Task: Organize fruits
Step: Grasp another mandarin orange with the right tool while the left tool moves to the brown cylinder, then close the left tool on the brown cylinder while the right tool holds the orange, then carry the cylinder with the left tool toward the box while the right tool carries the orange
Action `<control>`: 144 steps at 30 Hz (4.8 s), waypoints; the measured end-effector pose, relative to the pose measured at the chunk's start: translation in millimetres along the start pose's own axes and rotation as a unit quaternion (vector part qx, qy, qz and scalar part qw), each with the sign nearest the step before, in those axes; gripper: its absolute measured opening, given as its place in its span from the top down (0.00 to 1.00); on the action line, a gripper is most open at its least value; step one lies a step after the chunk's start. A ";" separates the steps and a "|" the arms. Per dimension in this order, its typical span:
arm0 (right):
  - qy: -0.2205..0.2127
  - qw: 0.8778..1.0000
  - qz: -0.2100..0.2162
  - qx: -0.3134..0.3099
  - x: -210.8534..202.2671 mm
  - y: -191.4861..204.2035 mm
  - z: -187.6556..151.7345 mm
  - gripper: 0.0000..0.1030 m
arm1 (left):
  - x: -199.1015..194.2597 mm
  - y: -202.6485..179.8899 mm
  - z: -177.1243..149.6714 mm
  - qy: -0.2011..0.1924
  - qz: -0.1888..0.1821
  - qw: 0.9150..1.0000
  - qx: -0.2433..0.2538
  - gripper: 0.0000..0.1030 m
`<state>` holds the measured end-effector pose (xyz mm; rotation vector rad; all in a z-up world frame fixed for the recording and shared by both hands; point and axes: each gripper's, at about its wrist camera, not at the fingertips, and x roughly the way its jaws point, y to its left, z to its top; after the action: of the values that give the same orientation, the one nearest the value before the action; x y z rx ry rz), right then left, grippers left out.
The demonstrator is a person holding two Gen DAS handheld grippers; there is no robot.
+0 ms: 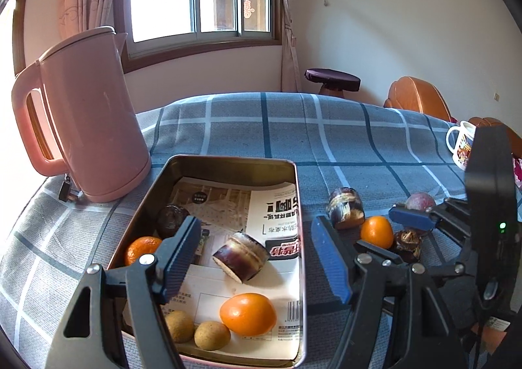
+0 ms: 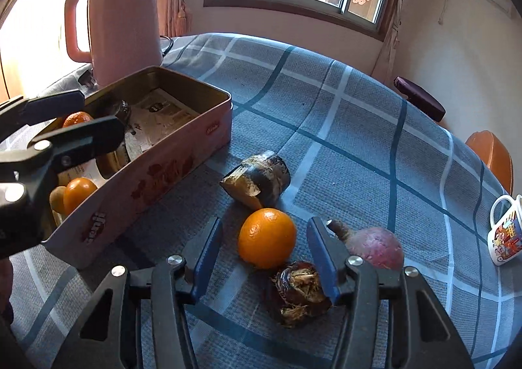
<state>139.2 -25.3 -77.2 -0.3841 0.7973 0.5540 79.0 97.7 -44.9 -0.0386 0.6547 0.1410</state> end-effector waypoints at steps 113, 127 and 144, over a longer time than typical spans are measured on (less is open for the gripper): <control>-0.253 0.959 -0.066 0.112 -111.1 -90.3 -71.7 0.62 | 13.8 -96.7 0.9 -0.103 -0.020 0.992 0.065 0.60; -0.226 0.968 -0.034 0.101 -105.7 -67.9 -64.5 0.62 | -3.5 -87.3 -3.8 -0.112 -0.028 0.992 0.048 0.60; -0.208 0.975 -0.016 0.078 -98.6 -39.6 -43.4 0.62 | -22.3 -71.1 -7.3 -0.118 -0.018 0.992 0.050 0.60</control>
<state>82.3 -110.8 -25.9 -0.1268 0.4263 0.5137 67.3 24.1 -37.7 0.0618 0.4229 0.0765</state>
